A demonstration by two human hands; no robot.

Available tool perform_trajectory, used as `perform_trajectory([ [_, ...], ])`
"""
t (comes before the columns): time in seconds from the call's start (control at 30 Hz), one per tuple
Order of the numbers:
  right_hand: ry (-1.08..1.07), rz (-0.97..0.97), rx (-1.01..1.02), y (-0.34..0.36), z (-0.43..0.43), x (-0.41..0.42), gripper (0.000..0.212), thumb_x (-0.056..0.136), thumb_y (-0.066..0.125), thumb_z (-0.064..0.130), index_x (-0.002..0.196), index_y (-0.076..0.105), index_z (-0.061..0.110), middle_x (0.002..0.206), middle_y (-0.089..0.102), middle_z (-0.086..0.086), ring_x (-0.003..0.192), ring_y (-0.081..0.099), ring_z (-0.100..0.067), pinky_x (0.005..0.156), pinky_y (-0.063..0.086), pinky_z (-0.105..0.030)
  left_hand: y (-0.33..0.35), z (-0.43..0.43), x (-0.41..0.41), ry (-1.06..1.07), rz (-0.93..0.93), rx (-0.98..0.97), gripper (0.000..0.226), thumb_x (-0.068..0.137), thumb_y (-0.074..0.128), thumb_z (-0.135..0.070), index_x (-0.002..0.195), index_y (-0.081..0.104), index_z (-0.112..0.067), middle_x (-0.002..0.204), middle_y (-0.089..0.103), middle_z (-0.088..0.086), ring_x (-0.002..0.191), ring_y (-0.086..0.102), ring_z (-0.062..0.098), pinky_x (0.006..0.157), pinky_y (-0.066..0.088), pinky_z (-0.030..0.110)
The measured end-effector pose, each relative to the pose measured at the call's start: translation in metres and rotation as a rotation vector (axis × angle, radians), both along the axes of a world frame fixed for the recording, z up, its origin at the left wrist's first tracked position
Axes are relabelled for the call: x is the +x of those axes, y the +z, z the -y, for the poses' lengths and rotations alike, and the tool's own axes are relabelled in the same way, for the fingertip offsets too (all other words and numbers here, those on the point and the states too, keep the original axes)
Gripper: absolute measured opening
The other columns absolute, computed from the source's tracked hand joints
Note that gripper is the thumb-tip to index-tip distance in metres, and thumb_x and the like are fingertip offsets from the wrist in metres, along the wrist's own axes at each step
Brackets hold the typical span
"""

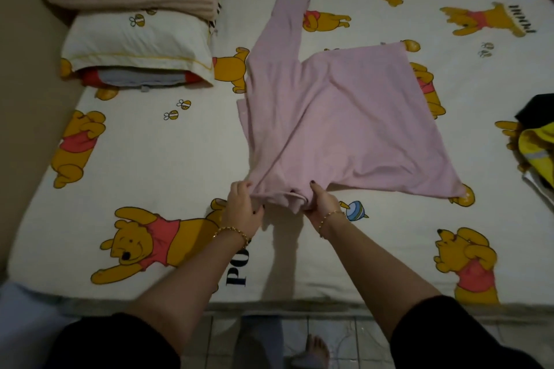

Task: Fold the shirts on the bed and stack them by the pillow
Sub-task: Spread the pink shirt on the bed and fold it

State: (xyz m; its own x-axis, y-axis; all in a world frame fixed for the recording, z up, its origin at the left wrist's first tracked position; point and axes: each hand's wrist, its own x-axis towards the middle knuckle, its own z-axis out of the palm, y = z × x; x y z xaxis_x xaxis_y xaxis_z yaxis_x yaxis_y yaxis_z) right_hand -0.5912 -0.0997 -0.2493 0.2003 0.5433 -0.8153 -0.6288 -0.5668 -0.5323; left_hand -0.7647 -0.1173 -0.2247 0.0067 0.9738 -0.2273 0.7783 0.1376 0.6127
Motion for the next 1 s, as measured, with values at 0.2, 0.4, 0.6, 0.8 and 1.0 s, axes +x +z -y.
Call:
perform_trajectory([
  [0.2,0.154,-0.082,0.049,0.02,0.016,0.021,0.026,0.094,0.056,0.026,0.106,0.061,0.003,0.1,0.064,-0.014,0.081,0.062,-0.023,0.061,0.057,-0.031,0.0,0.023,0.028,0.007,-0.152,-0.101,0.047,0.075,0.075,-0.024,0.11,0.046,-0.011,0.115,0.047,0.008,0.106,0.049,0.026,0.083,0.046,0.035],
  [0.4,0.31,0.079,0.111,0.037,0.022,0.032,0.02,0.088,0.066,0.027,0.086,0.056,0.009,0.077,0.056,-0.006,0.078,0.056,-0.018,0.076,0.054,-0.033,0.009,0.012,0.054,0.007,-0.15,0.034,0.028,0.087,0.06,-0.022,0.112,0.056,-0.009,0.124,0.05,0.008,0.109,0.047,0.028,0.085,0.046,0.04],
  [0.6,0.286,0.154,0.241,0.05,0.024,0.043,0.007,0.087,0.063,0.008,0.082,0.058,0.01,0.077,0.059,0.001,0.075,0.053,-0.008,0.083,0.044,-0.026,0.017,0.011,0.055,0.051,-0.161,0.175,0.02,0.093,0.044,-0.01,0.099,0.063,-0.005,0.101,0.062,0.016,0.093,0.055,0.033,0.075,0.046,0.04],
  [0.8,0.245,0.313,0.261,0.065,0.011,0.052,0.023,0.09,0.06,0.01,0.069,0.05,0.011,0.063,0.054,-0.003,0.059,0.049,-0.016,0.065,0.046,-0.033,0.026,0.01,0.039,-0.007,-0.238,0.275,0.025,0.095,0.042,-0.007,0.108,0.064,-0.008,0.1,0.065,0.015,0.094,0.054,0.032,0.076,0.046,0.04],
  [1.0,0.444,0.274,0.109,0.08,0.009,0.056,0.02,0.089,0.061,0.033,0.086,0.064,0.014,0.094,0.07,-0.009,0.085,0.064,-0.024,0.082,0.056,-0.041,0.042,-0.004,0.032,0.161,-0.036,0.271,0.029,0.094,0.046,-0.006,0.116,0.065,-0.009,0.115,0.058,0.015,0.102,0.055,0.032,0.084,0.047,0.038],
])
